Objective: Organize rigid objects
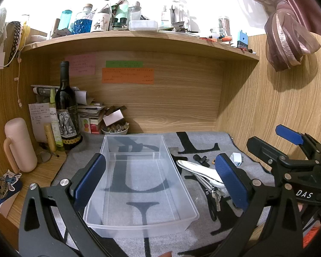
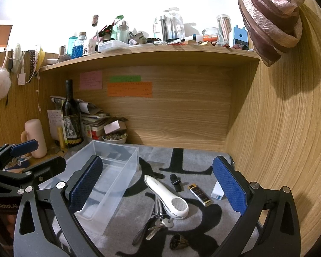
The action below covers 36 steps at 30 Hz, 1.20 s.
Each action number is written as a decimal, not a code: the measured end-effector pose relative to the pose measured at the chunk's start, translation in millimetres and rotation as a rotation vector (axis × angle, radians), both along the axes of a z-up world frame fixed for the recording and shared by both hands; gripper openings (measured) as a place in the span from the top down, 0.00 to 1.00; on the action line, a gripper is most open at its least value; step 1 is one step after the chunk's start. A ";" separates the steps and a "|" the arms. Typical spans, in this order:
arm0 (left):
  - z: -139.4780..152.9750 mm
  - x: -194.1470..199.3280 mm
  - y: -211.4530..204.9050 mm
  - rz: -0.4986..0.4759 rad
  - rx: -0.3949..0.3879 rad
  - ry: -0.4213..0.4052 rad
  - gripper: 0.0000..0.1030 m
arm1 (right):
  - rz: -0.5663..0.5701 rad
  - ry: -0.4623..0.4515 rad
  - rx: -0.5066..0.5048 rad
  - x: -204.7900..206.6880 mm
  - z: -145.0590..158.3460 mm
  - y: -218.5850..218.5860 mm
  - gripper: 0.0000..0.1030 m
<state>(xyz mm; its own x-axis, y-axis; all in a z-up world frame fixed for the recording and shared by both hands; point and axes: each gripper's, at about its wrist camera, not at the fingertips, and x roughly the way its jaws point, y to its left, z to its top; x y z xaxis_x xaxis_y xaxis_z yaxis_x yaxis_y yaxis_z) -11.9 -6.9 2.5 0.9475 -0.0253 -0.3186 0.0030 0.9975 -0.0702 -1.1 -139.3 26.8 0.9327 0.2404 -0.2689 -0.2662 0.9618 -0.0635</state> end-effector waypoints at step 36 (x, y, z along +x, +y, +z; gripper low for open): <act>-39.1 80.3 105.9 0.048 -0.039 0.429 0.49 | -0.072 0.242 -0.012 43.8 -45.3 -26.0 0.20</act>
